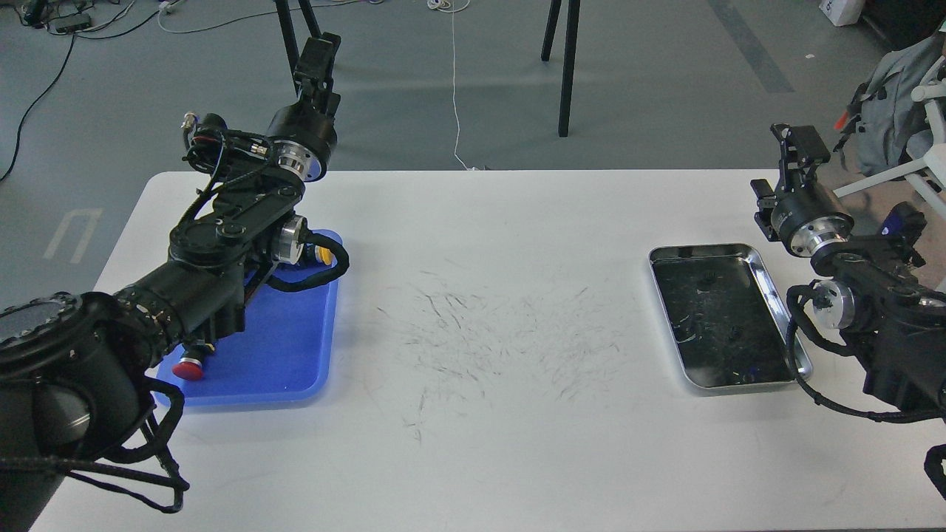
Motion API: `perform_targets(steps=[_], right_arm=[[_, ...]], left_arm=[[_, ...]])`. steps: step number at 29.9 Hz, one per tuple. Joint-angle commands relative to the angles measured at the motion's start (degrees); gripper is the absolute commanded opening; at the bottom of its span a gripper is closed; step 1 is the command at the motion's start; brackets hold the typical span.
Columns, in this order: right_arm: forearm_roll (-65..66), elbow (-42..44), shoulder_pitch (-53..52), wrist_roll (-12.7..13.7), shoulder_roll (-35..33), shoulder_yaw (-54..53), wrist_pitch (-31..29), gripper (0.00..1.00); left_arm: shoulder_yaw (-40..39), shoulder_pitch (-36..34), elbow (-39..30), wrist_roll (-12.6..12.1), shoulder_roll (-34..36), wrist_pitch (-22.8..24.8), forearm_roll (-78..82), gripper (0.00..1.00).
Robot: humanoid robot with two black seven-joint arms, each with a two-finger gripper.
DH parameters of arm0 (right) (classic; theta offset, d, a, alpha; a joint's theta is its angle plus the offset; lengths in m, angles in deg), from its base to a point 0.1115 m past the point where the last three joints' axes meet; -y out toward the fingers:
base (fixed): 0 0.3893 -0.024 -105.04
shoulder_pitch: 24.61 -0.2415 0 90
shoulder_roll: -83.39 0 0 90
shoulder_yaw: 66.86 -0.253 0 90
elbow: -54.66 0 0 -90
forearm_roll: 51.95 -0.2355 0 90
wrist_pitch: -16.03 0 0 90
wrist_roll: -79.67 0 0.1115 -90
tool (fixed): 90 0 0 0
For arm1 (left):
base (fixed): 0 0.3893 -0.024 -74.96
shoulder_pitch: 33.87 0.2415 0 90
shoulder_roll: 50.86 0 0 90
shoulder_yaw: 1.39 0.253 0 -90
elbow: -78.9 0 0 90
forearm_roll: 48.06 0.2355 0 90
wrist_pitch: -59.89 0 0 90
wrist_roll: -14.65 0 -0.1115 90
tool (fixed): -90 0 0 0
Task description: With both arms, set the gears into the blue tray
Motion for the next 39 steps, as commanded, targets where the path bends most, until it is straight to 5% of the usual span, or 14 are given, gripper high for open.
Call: perform_targets(steps=[1, 39], right_arm=[[0.0, 0.14, 0.07, 0.0, 0.0, 0.0, 0.04, 0.98], [0.0, -0.65, -0.98, 0.0, -0.71, -1.23, -1.55, 0.98]], left_arm=[[-0.03, 0.09, 0.04, 0.0, -0.19, -0.27, -0.01, 1.0], [-0.12, 0.7, 0.05, 0.0, -0.63, -0.36, -0.01, 1.0]])
